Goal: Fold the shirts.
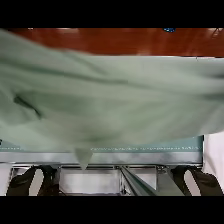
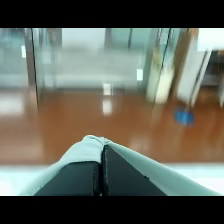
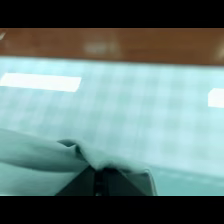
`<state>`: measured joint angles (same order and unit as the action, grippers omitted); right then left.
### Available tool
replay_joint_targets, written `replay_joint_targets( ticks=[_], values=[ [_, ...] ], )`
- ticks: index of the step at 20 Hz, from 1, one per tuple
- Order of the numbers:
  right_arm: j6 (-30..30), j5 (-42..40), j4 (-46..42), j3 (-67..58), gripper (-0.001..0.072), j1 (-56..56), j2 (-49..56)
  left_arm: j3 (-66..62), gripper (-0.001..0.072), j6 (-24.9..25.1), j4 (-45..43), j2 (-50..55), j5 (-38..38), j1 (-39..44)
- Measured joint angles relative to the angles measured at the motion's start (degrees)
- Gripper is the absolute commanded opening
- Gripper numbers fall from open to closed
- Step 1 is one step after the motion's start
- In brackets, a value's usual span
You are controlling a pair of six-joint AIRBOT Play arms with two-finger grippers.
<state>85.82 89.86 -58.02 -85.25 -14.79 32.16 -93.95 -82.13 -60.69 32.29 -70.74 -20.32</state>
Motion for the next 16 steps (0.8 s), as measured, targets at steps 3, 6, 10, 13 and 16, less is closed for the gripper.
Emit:
replay_joint_targets(
  ticks=[3, 6, 10, 13, 16],
  values=[
    [-0.20, -1.46, 2.58, 13.46, 0.0024, 0.00, -0.94, 7.67, 0.0017, -1.33, -2.01, 3.85, -2.91, 3.41],
    [-2.69, -7.45, 3.30, 26.21, 0.0024, 0.00, 1.27, 15.85, 0.0017, -0.87, -1.38, 12.22, -1.75, 6.12],
    [-8.09, -20.17, 6.62, 35.98, 0.0024, 0.00, 12.79, 20.70, 0.0017, 0.11, -0.33, 28.33, 6.86, 10.71],
    [-13.11, -29.83, 14.05, 36.74, 0.0025, 0.00, 26.08, 19.43, 0.0018, 0.28, 1.11, 40.19, 14.99, 13.81],
    [-17.42, -35.47, 24.65, 33.33, 0.0105, 0.00, 40.63, 16.98, 0.0031, 0.39, 4.33, 49.44, 21.24, 16.06]
  ],
)
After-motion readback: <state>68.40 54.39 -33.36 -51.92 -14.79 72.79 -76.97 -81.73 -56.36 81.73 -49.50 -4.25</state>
